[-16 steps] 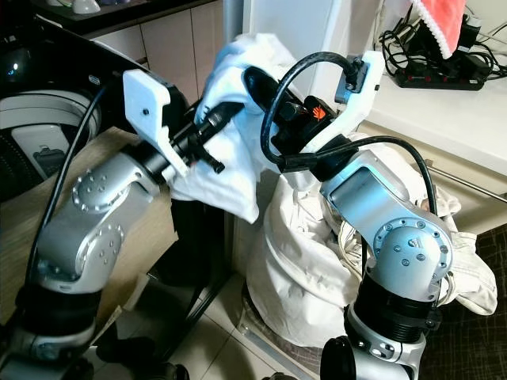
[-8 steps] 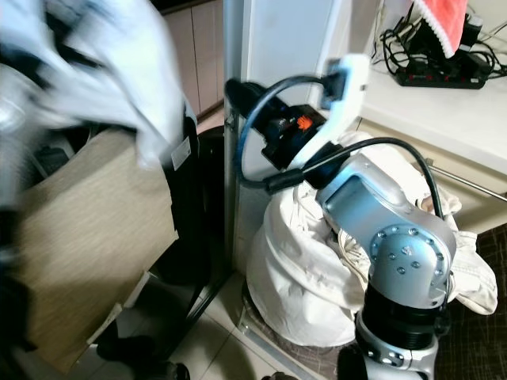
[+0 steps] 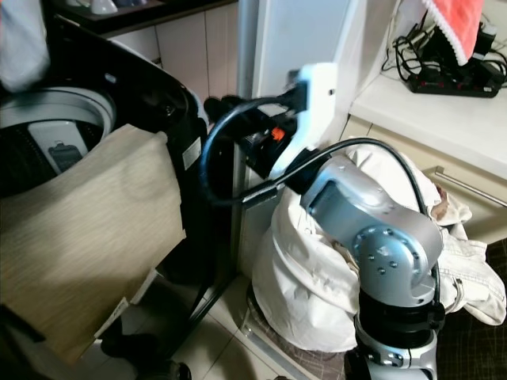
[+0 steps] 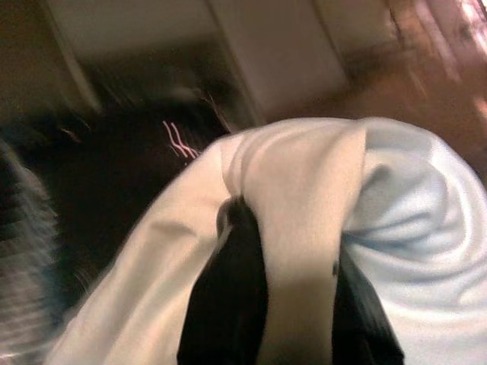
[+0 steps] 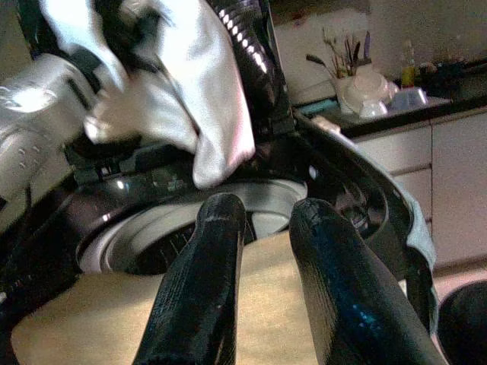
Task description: Clothes washing
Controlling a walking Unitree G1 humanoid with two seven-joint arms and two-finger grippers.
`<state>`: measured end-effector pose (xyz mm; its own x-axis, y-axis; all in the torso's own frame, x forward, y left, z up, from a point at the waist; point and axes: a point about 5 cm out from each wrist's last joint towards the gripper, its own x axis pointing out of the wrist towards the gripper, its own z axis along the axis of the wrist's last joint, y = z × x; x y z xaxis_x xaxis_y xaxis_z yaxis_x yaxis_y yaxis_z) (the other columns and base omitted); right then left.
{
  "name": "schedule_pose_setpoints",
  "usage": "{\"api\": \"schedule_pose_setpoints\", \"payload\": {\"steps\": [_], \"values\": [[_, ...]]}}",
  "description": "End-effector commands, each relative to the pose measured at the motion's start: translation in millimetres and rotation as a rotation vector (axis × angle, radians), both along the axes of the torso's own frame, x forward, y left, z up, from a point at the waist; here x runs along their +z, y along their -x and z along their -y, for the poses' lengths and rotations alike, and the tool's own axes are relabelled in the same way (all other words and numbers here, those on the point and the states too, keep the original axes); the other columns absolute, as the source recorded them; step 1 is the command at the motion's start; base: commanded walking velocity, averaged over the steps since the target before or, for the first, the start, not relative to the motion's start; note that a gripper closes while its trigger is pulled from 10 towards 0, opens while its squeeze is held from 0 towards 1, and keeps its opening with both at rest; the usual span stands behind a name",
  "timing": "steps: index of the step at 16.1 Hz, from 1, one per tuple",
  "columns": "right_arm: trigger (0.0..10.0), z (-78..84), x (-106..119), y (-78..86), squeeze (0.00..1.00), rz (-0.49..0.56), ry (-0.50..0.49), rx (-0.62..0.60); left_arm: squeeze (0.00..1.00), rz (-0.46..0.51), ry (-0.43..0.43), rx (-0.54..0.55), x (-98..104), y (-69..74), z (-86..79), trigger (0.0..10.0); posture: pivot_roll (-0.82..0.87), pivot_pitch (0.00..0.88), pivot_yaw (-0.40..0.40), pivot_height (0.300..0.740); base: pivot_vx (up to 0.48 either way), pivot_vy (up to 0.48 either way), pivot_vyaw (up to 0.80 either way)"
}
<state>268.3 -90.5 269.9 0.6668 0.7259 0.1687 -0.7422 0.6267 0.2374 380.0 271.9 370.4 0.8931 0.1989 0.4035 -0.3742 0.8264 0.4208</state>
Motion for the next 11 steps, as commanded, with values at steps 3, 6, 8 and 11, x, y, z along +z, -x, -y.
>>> {"api": "schedule_pose_setpoints", "payload": {"steps": [3, 6, 8, 11], "values": [[10.0, -0.6, -14.6, 1.8, 0.00, -0.011, 0.092, -0.016, 0.00, -0.372, 0.232, 0.083, -97.8, -18.5, -12.8, 10.0, -0.06, 0.007, -0.015, 0.740, 0.000, 0.000, 0.00], [10.0, -1.3, -15.6, 7.3, 0.00, -0.003, 0.115, 0.007, 1.00, -0.453, 0.305, 0.110, -116.1, -16.3, -19.9, 10.0, -0.07, 0.006, -0.018, 0.740, 0.000, 0.000, 0.00], [10.0, -1.7, -19.7, 7.6, 0.00, -0.011, 0.137, 0.010, 1.00, -0.522, 0.351, 0.037, -120.2, -17.9, -16.6, 10.0, -0.06, 0.005, -0.019, 0.740, 0.000, 0.000, 0.00], [10.0, -1.1, -24.2, 6.1, 0.00, -0.029, 0.164, 0.003, 1.00, -0.547, 0.320, 0.049, -119.5, -16.8, -20.2, 10.0, -0.06, 0.008, -0.021, 0.740, 0.000, 0.000, 0.00]]}}
